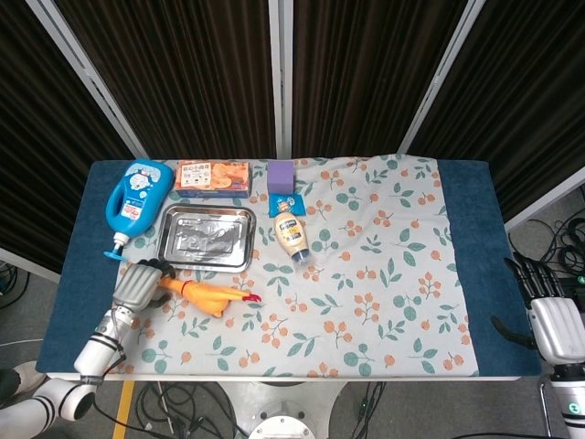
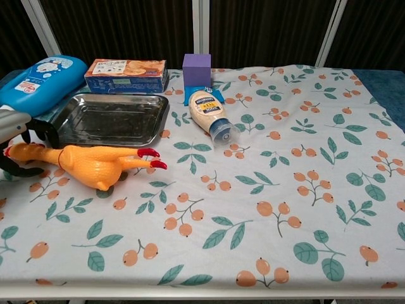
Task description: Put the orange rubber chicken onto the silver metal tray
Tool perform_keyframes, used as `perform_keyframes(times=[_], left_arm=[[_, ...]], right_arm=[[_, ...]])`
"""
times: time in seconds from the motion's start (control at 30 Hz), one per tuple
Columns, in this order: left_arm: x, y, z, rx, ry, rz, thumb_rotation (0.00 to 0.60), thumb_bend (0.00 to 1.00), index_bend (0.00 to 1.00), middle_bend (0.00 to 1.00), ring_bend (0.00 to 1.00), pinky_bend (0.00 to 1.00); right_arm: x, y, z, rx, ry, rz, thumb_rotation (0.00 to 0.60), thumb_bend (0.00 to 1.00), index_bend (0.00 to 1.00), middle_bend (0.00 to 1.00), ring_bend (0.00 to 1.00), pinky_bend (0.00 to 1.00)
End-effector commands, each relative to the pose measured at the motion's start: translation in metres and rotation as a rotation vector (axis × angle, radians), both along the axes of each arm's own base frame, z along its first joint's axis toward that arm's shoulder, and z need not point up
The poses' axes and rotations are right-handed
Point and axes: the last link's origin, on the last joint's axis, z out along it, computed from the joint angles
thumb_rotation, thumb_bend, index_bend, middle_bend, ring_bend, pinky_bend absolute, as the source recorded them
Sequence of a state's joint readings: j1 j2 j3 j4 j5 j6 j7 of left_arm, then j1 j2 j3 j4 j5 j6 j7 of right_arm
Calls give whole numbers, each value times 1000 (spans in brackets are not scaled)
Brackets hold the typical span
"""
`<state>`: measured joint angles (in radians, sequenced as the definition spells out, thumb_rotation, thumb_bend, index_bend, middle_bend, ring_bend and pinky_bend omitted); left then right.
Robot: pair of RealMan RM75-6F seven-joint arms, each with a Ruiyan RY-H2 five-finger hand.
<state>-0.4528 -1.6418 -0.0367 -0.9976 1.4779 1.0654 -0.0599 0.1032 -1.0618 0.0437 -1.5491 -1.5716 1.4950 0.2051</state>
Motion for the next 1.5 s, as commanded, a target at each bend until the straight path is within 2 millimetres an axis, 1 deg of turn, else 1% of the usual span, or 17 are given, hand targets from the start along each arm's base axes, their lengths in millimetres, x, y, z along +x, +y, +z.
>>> perform_keyframes(times=[0.03,0.17,0.33,0.43,0.53,0.63,0.77,0.87,0.93,0.97,1.0,1.13,1.23,1.3,1.4,1.5], left_arm=[[-4,0,-4,-4,-10,10,600,327,508,481,381,434],[-7,-2,-5,-2,-55,13,600,402,569,545,444,528],[-7,-13,3,-2,-191,-12,600,589,668,666,573,708],[-7,-20,11,-12,-233,-33,600,673,709,717,632,772],[-6,-27,20,-42,-284,-37,600,724,726,740,657,797],[-1,-32,32,-81,-330,-45,600,754,734,750,664,803],[14,-38,44,-149,-401,-51,600,778,735,751,666,804],[31,-39,48,-195,-464,-56,600,780,735,751,667,804],[44,-36,49,-219,-492,-61,600,780,736,751,669,804],[51,-34,49,-228,-503,-68,600,780,736,752,670,804],[58,-31,48,-239,-502,-71,600,780,736,752,671,804],[84,-20,46,-256,-478,-101,600,780,736,753,672,804],[102,-12,44,-264,-441,-117,600,780,736,755,672,804],[115,-8,43,-273,-428,-121,600,780,736,755,672,804],[130,-3,41,-285,-419,-125,600,780,736,755,672,804],[141,0,41,-295,-411,-129,600,780,735,755,672,804]], right_arm=[[0,0,1,-1,-1,0,600,159,0,0,0,0],[0,2,2,-4,-1,-1,600,159,0,0,0,0],[1,2,4,-4,-6,5,600,159,0,0,0,0],[3,2,3,5,-11,16,600,159,0,0,0,0],[7,2,2,16,-14,33,600,159,0,0,0,0],[12,1,1,34,-17,59,600,160,0,1,0,0],[29,-4,-1,71,-17,130,600,159,0,4,0,0],[50,-10,-4,119,-14,209,600,159,0,8,0,0],[68,-16,-8,158,-17,270,600,153,0,16,0,0],[77,-19,-11,173,-17,299,600,139,0,24,0,0],[90,-22,-14,192,-14,337,600,113,0,38,0,0],[131,-35,-30,261,4,434,600,4,0,90,0,0],[161,-49,-43,299,25,483,600,0,27,120,0,0],[183,-59,-53,323,39,507,600,0,65,134,3,0],[208,-70,-71,356,88,538,600,8,127,164,9,0],[227,-81,-89,370,169,555,600,26,163,184,22,0]])
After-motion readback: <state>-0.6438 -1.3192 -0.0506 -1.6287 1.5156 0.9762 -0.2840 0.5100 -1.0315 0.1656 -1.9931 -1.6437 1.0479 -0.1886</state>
